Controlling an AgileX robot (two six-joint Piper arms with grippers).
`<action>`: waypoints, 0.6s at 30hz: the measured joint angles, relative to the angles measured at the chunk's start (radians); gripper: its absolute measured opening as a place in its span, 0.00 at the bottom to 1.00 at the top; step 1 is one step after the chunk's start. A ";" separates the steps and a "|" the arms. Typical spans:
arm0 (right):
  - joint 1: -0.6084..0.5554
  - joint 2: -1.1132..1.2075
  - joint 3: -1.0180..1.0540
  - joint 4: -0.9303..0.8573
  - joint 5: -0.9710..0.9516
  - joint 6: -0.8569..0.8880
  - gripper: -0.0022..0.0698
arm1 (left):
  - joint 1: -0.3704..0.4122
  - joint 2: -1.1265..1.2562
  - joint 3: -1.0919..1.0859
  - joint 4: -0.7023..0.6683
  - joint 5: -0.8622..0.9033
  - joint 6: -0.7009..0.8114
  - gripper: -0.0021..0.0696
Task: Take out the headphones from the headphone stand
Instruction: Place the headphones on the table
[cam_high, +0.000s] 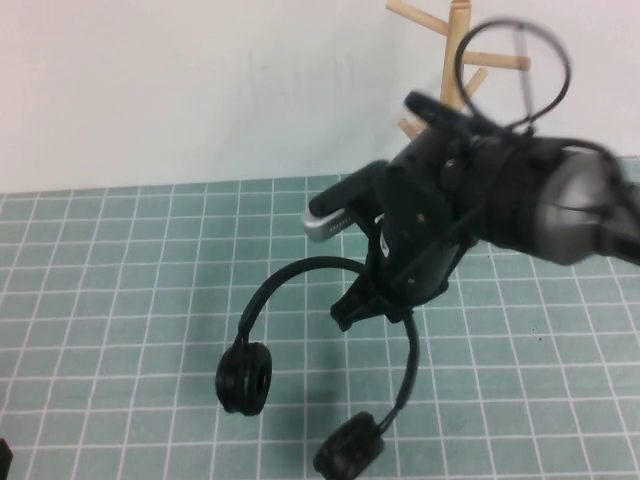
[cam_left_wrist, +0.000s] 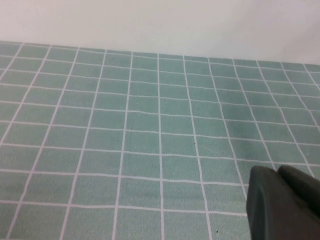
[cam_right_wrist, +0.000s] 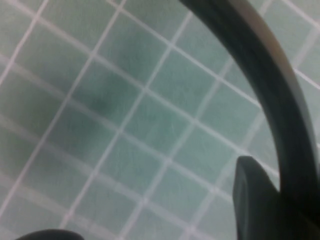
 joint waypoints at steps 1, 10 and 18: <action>-0.012 0.023 0.000 0.011 -0.023 -0.002 0.17 | 0.000 0.000 0.000 0.000 0.000 0.000 0.02; -0.077 0.172 0.002 0.093 -0.103 -0.017 0.17 | 0.000 0.000 0.000 0.000 0.000 0.000 0.02; -0.077 0.175 0.002 0.070 -0.158 -0.017 0.52 | 0.000 0.000 0.000 0.000 0.000 0.000 0.02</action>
